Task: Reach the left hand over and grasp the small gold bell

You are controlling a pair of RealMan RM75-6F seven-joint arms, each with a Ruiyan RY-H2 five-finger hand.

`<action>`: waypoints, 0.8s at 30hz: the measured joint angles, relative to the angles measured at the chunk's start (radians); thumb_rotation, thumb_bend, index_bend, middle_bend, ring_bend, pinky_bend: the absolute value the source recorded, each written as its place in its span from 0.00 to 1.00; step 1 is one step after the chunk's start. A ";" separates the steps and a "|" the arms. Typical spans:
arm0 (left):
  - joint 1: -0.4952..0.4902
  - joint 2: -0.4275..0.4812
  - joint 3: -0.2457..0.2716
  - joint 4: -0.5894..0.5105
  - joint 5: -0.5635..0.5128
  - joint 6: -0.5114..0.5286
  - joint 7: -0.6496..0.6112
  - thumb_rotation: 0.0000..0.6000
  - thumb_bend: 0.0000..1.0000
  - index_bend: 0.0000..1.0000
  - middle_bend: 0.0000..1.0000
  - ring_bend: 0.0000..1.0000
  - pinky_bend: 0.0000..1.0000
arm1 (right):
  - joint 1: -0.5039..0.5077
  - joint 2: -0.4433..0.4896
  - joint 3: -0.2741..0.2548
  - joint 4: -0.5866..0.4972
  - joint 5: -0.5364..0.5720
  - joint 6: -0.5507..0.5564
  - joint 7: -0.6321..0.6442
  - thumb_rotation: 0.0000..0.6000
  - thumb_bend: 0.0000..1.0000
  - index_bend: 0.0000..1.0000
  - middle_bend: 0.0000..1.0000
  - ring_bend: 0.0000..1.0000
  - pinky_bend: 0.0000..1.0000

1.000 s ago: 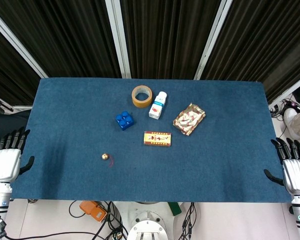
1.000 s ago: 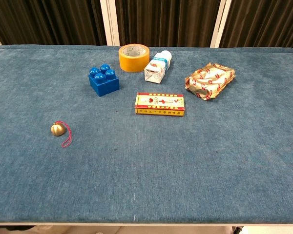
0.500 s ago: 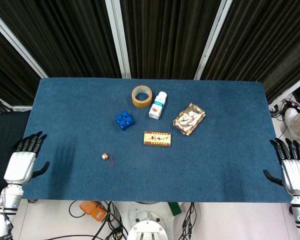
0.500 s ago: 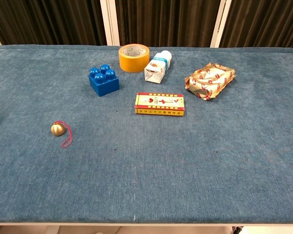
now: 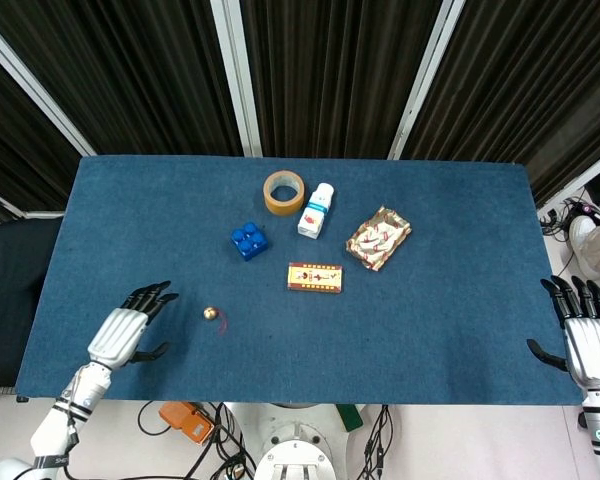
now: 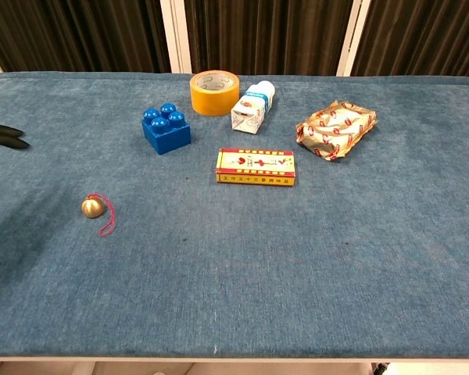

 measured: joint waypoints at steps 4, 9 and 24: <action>-0.033 -0.036 -0.010 0.022 -0.005 -0.037 -0.017 1.00 0.24 0.21 0.00 0.00 0.08 | 0.001 0.001 0.000 -0.001 0.001 -0.002 -0.001 1.00 0.30 0.17 0.16 0.06 0.00; -0.071 -0.080 -0.024 0.064 -0.034 -0.091 -0.031 1.00 0.24 0.22 0.00 0.00 0.08 | 0.000 0.002 0.001 -0.001 0.003 -0.002 0.004 1.00 0.30 0.17 0.16 0.06 0.00; -0.140 -0.146 -0.050 0.156 -0.112 -0.177 -0.051 1.00 0.23 0.33 0.00 0.00 0.08 | 0.004 0.003 0.002 -0.001 0.007 -0.009 0.001 1.00 0.30 0.17 0.16 0.06 0.00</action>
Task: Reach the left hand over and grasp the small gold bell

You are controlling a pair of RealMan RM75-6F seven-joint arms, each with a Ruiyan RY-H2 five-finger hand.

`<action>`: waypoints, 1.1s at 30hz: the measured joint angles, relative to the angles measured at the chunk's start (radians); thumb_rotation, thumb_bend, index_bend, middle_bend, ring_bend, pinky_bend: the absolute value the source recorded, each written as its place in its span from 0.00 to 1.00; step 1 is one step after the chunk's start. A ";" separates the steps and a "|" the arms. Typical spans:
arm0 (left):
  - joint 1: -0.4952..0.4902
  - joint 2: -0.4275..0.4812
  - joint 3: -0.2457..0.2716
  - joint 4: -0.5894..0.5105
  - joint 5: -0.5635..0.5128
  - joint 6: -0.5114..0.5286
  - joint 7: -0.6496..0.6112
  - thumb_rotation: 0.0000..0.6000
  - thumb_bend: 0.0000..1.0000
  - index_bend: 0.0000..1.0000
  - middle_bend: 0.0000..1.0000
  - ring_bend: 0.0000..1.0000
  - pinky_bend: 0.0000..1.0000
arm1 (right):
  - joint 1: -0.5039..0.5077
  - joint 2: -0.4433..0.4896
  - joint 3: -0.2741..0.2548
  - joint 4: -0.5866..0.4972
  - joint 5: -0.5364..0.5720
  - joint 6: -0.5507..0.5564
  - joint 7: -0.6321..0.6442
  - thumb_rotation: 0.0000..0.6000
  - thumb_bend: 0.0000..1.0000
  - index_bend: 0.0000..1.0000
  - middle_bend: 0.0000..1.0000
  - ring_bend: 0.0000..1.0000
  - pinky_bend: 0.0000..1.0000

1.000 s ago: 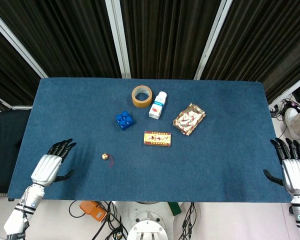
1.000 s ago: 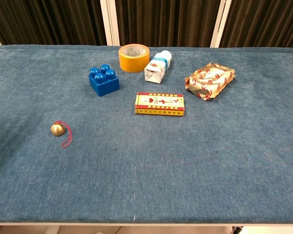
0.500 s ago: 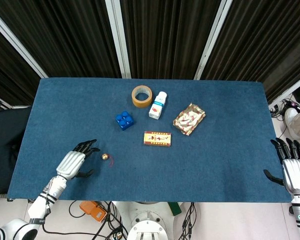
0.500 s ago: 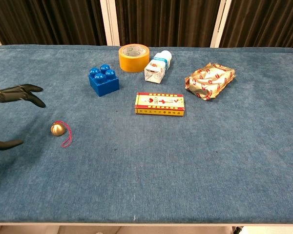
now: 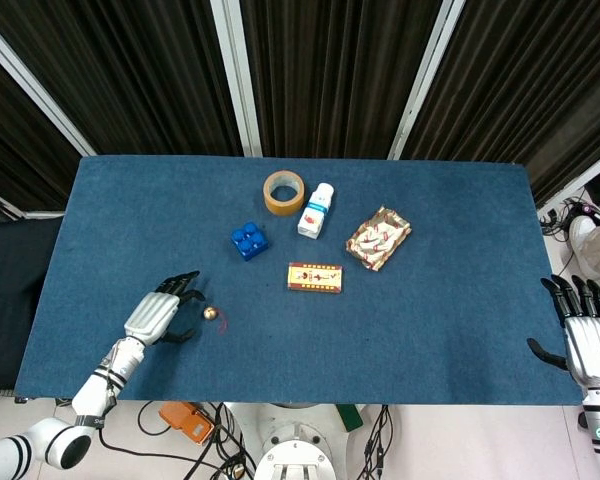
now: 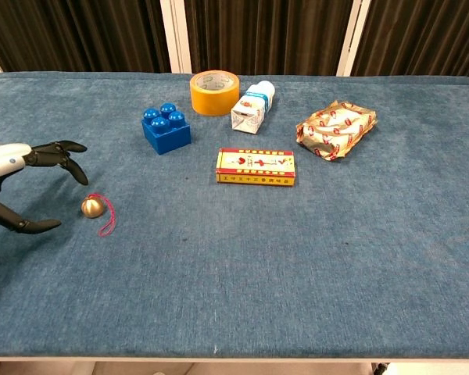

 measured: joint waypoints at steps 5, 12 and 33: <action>-0.012 -0.016 0.004 0.013 -0.009 -0.012 0.000 1.00 0.23 0.35 0.00 0.00 0.08 | 0.000 0.000 0.000 -0.002 0.002 -0.001 -0.004 1.00 0.30 0.17 0.16 0.06 0.00; -0.031 -0.033 0.000 0.023 -0.024 -0.028 0.015 1.00 0.24 0.38 0.00 0.00 0.08 | 0.002 -0.001 0.000 -0.002 0.004 -0.004 -0.008 1.00 0.30 0.17 0.16 0.06 0.00; -0.059 -0.043 -0.004 0.010 -0.079 -0.055 0.071 1.00 0.28 0.49 0.00 0.00 0.08 | 0.003 -0.001 0.000 -0.003 0.008 -0.007 -0.011 1.00 0.30 0.17 0.16 0.06 0.00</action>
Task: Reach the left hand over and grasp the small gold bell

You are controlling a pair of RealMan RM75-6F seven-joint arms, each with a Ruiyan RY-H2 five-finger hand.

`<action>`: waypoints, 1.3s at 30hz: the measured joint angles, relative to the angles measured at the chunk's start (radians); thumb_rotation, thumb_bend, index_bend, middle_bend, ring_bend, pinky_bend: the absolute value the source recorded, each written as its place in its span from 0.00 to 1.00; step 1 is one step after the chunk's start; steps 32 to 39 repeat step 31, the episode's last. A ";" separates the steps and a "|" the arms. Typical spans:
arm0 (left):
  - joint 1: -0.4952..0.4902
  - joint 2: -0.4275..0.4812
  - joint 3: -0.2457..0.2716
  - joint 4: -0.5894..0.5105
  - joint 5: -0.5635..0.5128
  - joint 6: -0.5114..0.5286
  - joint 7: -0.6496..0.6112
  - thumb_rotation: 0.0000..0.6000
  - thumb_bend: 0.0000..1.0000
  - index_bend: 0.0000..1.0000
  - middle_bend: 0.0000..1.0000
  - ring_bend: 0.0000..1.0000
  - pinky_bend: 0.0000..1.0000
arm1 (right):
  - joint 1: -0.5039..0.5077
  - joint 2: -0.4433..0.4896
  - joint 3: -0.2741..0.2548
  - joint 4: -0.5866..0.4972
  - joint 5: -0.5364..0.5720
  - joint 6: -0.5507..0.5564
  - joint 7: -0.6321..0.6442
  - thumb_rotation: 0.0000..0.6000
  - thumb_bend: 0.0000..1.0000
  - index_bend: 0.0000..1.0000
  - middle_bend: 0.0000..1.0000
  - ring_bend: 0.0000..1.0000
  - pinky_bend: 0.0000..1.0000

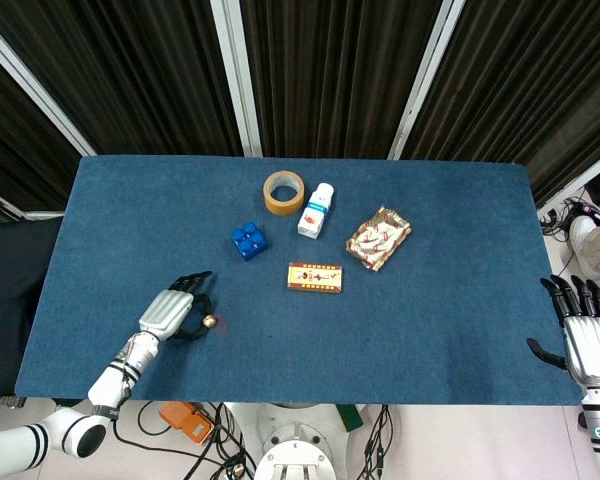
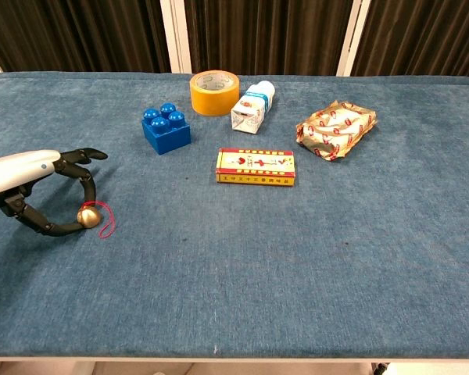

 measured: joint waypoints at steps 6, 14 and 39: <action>0.001 0.020 0.000 -0.027 -0.005 0.007 0.009 1.00 0.31 0.50 0.00 0.00 0.08 | 0.000 0.000 0.000 0.000 -0.001 0.000 0.001 1.00 0.30 0.17 0.16 0.06 0.00; 0.002 0.134 -0.012 -0.179 -0.005 0.035 0.051 1.00 0.33 0.50 0.00 0.00 0.08 | -0.001 0.001 -0.002 -0.001 -0.004 0.002 0.004 1.00 0.30 0.17 0.16 0.06 0.00; -0.024 0.666 -0.154 -0.660 -0.159 0.065 0.138 1.00 0.33 0.50 0.00 0.00 0.08 | -0.003 0.003 0.000 -0.004 -0.003 0.007 0.017 1.00 0.30 0.17 0.16 0.06 0.00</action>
